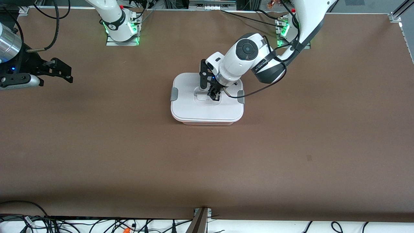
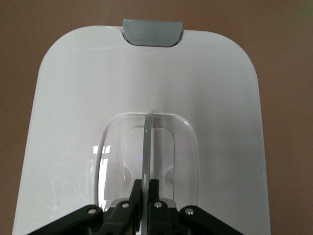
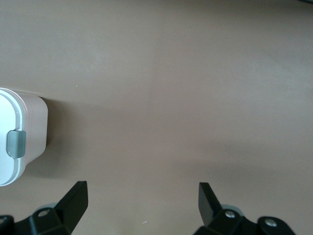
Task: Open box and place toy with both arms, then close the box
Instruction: 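Lower the lid onto the box and press it down with the left gripper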
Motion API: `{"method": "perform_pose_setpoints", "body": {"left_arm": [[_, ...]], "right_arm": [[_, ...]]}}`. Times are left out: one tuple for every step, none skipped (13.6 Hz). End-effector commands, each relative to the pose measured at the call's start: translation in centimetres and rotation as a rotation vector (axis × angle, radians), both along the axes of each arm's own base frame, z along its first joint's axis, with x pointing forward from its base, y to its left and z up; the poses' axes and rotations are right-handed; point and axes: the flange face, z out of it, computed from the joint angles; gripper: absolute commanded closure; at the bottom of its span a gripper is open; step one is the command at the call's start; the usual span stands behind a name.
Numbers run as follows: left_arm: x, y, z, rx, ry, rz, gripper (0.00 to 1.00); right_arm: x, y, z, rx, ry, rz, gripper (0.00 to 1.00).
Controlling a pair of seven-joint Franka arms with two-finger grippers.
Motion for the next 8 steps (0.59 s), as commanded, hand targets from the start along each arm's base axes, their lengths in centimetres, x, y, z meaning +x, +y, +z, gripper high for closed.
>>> {"method": "perform_pose_setpoints", "body": {"left_arm": [[0.1, 0.2, -0.3, -0.019, 0.008, 0.007, 1.00], [0.2, 0.3, -0.3, -0.019, 0.008, 0.008, 1.00], [0.2, 0.3, -0.2, -0.018, 0.008, 0.014, 1.00], [0.1, 0.3, 0.0, -0.015, 0.011, 0.020, 0.93], [0.1, 0.3, 0.2, -0.014, 0.002, 0.007, 0.26], [0.2, 0.5, 0.5, -0.013, 0.002, 0.020, 0.00], [0.4, 0.7, 1.5, -0.010, -0.014, 0.026, 0.00], [1.0, 1.9, 2.5, 0.019, -0.011, 0.036, 0.00]], "right_arm": [[0.1, -0.1, 0.3, -0.005, -0.006, -0.005, 0.00], [0.1, -0.1, 0.3, -0.005, -0.006, -0.005, 0.00], [0.1, -0.1, 0.3, -0.005, -0.006, -0.005, 0.00], [0.0, -0.1, 0.4, -0.005, -0.007, -0.005, 0.00], [0.1, -0.1, 0.3, -0.005, -0.006, -0.005, 0.00], [0.1, -0.1, 0.3, -0.005, -0.007, -0.005, 0.00], [0.1, -0.1, 0.3, -0.005, -0.006, -0.005, 0.00], [0.1, -0.1, 0.3, -0.005, -0.006, -0.005, 0.00]]}}
